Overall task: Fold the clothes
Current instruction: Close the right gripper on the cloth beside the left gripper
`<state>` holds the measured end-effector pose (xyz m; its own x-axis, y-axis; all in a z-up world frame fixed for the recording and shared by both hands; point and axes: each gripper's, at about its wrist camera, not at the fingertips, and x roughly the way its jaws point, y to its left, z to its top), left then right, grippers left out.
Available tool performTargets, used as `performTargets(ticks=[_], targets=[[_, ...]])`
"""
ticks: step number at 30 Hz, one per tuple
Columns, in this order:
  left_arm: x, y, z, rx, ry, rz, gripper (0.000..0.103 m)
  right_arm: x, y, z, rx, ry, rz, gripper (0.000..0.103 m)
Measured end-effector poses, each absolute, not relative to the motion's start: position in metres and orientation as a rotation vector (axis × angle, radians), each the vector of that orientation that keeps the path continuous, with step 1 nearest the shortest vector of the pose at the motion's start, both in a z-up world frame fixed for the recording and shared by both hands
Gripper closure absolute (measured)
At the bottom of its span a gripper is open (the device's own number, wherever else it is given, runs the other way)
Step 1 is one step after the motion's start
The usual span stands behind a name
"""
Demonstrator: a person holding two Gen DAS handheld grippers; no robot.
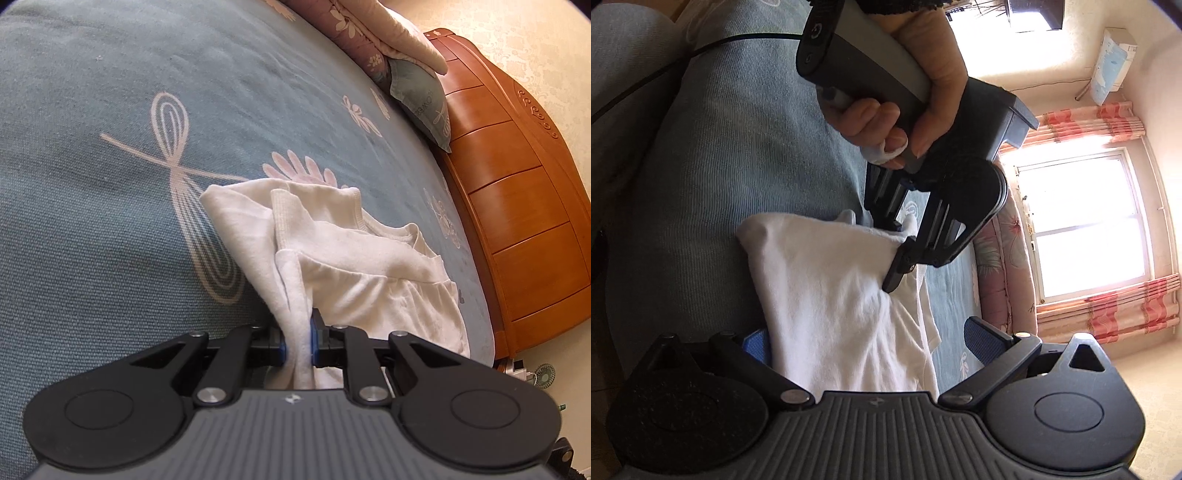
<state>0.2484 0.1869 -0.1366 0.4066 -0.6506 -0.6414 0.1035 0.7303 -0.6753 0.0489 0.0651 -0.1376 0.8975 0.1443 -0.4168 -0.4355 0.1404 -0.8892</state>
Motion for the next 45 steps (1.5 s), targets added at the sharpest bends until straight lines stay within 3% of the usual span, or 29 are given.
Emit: performTargets(ticks=[16, 21, 24, 25, 26, 27, 38, 45], targets=[[0.25, 0.189, -0.14, -0.624, 1.051, -0.518, 0.087, 0.051, 0.078, -0.138, -1.321, 0.279, 0.375, 0.002], [0.25, 0.191, -0.142, -0.633, 1.051, -0.523, 0.087, 0.046, 0.074, -0.139, -1.308, 0.317, 0.437, 0.027], [0.25, 0.19, -0.141, -0.632, 1.049, -0.521, 0.087, 0.045, 0.074, -0.139, -1.285, 0.363, 0.482, 0.049], [0.25, 0.19, -0.141, -0.633, 1.049, -0.521, 0.087, 0.044, 0.074, -0.139, -1.272, 0.381, 0.498, 0.063], [0.25, 0.19, -0.141, -0.634, 1.049, -0.521, 0.087, 0.043, 0.075, -0.142, -1.256, 0.412, 0.52, 0.087], [0.25, 0.19, -0.141, -0.635, 1.05, -0.52, 0.087, 0.042, 0.076, -0.144, -1.239, 0.443, 0.542, 0.094], [0.25, 0.184, -0.134, -0.634, 1.053, -0.461, 0.087, 0.043, 0.069, -0.138, -1.152, 0.441, 0.557, 0.096], [0.253, 0.169, -0.108, -0.55, 1.057, -0.406, 0.093, 0.043, 0.056, -0.12, -1.071, 0.414, 0.559, 0.096]])
